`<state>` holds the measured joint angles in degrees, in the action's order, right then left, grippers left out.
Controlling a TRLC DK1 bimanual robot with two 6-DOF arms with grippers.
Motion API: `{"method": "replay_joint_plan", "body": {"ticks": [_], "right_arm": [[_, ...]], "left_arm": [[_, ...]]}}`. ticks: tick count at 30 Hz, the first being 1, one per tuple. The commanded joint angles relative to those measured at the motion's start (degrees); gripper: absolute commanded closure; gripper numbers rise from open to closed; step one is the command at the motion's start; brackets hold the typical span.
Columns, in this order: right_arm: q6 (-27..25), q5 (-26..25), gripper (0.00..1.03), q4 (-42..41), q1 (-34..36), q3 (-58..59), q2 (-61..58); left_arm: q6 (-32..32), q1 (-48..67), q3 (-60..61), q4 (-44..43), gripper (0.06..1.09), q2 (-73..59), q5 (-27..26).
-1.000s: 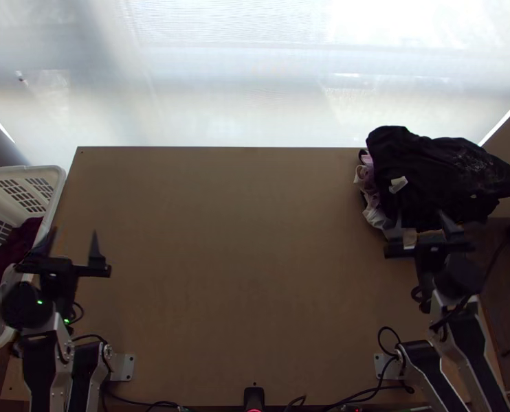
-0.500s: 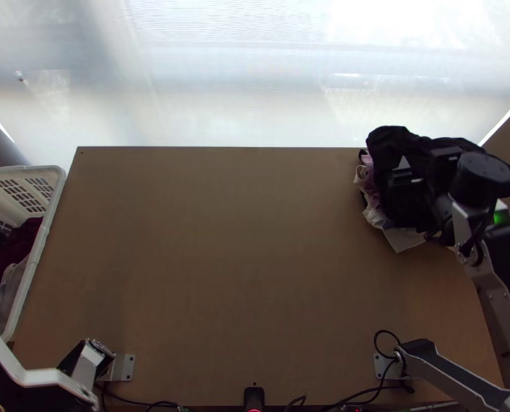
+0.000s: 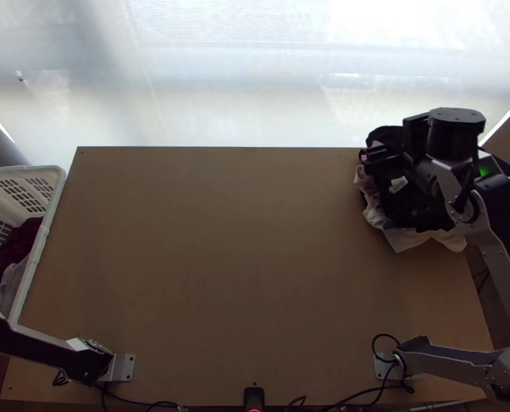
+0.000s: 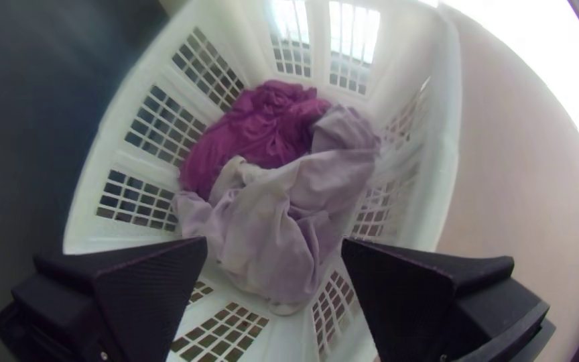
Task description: Fold the t-shirt
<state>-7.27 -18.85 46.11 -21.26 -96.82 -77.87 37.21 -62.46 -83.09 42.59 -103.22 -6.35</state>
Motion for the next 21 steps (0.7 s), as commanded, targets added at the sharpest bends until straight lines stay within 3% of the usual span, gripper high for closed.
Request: {"method": "replay_joint_plan", "body": {"ticks": [1,8,18,21], "right_arm": [[-0.5,0.7,0.05,5.7,-1.3,-6.1,-6.9],[-1.5,1.0,0.05,10.2,-3.3,-17.5,-12.7],[-3.5,0.9,0.05,12.2,-5.3,-25.8,-16.8],[-4.0,0.8,0.05,12.3,-5.2,-27.2,-17.5]], "left_arm": [[8.5,-1.5,-14.4,6.5,0.11,-23.5,1.1],[12.3,-1.3,-25.8,7.5,0.11,-37.9,3.0],[13.4,1.8,-28.5,5.5,0.11,-46.3,2.9],[13.4,3.2,-28.5,4.6,0.23,-46.8,2.9]]}}
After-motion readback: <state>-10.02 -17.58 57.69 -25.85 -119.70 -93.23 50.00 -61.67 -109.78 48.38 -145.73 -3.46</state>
